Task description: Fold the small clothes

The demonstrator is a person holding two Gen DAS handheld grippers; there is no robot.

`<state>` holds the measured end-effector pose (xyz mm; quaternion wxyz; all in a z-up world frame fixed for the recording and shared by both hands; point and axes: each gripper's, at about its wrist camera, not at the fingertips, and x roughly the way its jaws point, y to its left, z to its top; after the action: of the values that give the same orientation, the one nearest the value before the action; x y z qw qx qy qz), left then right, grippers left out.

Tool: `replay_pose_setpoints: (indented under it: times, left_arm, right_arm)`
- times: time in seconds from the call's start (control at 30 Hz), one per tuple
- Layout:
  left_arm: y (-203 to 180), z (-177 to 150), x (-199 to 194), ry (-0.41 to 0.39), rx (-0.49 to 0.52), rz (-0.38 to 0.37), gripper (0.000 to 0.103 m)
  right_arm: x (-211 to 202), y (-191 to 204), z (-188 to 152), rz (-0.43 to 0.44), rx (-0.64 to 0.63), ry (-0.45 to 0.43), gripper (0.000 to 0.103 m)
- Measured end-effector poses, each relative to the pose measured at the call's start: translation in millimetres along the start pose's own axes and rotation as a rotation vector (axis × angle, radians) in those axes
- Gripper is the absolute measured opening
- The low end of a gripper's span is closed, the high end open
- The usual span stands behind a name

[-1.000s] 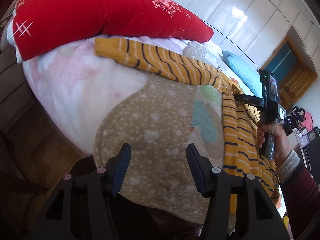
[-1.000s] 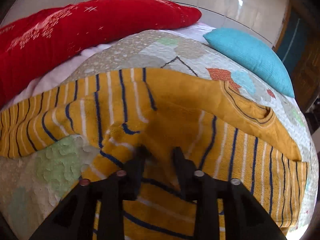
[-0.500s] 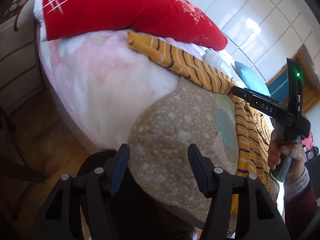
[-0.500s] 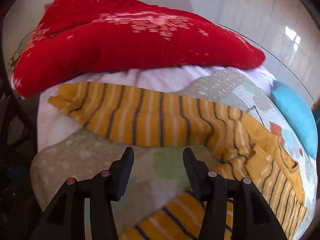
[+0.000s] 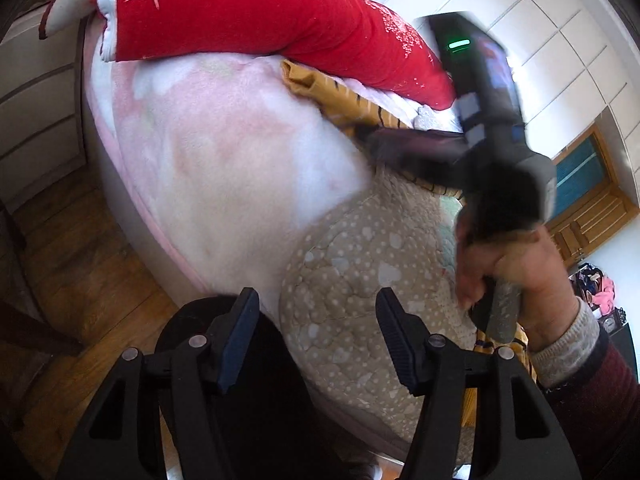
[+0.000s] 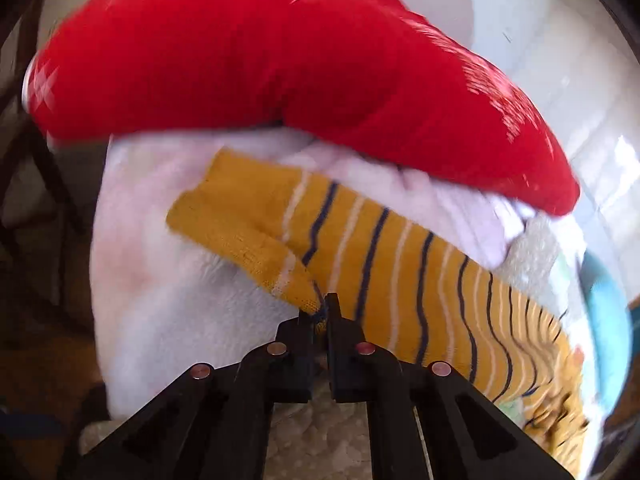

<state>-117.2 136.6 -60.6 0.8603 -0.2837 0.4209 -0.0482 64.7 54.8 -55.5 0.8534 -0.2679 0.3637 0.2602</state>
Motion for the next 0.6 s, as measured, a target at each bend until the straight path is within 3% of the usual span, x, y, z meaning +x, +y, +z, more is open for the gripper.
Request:
replay_pose_setpoints:
  times: [0.13,0.23,0.33,0.43,0.5,0.6]
  left_arm:
    - [-8,3,1,-0.002,0.021,0.001,0.060]
    - [-20,5,1,-0.007,0.045,-0.008,0.060]
    - [-32,6,4,-0.004,0.083,-0.012,0.060]
    - [-48,7,10,0.014,0.125,-0.010,0.060]
    - [-57,7,17,0.026,0.144,-0.013,0.060]
    - [-80,5,24,0.046,0.189,-0.019,0.060]
  right_arm:
    - [-49,-94,-7,0.011,0.322,-0.102,0.004]
    - [-99,-191,-49,-0.029,0.599,-0.178,0.004]
    - [-143,-281,-118,-0.128,0.833,-0.210,0.005]
    - [-172,-354,-212,-0.205,1.084,-0.187,0.005]
    - [-180,-384,-282,-0.230,1.261,-0.153,0.005]
    - [-178,-402,-370,-0.201,1.466,-0.087,0.009]
